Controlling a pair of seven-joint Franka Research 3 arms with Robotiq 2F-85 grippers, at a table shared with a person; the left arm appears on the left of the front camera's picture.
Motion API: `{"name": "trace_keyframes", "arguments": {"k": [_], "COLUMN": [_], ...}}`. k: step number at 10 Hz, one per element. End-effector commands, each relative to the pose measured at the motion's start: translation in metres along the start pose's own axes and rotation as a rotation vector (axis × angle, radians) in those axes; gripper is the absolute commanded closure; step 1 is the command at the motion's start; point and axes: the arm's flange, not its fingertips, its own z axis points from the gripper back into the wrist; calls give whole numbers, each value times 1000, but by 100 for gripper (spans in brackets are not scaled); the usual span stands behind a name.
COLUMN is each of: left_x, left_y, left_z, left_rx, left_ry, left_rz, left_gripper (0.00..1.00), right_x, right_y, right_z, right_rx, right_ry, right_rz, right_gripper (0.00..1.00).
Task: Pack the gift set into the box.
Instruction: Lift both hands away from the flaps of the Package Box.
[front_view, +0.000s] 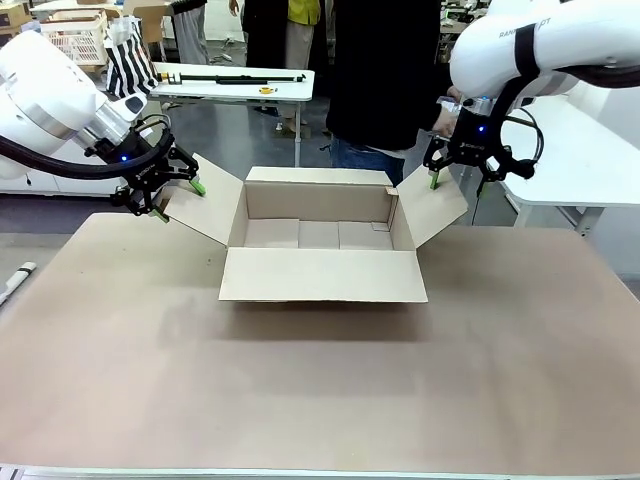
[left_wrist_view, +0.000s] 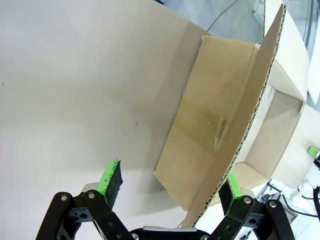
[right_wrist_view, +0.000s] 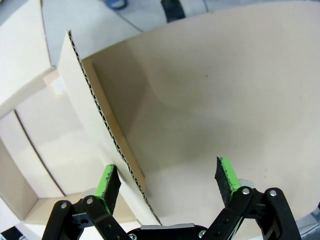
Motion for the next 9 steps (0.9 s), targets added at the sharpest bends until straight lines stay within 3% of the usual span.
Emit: {"name": "trace_keyframes", "arguments": {"k": [1,9], "left_x": [-2,-2], "left_y": [0,0], "left_z": [2,2], "left_rx": [2,2], "left_ry": [3,3], "left_rz": [3,3], "left_gripper": [0,0], "right_x": [0,0], "right_y": [-1,-1], "right_z": [3,3], "right_rx": [-19,-19], "right_ry": [-17,-17], "right_rz": [-1,-1], "right_gripper": [0,0]}}
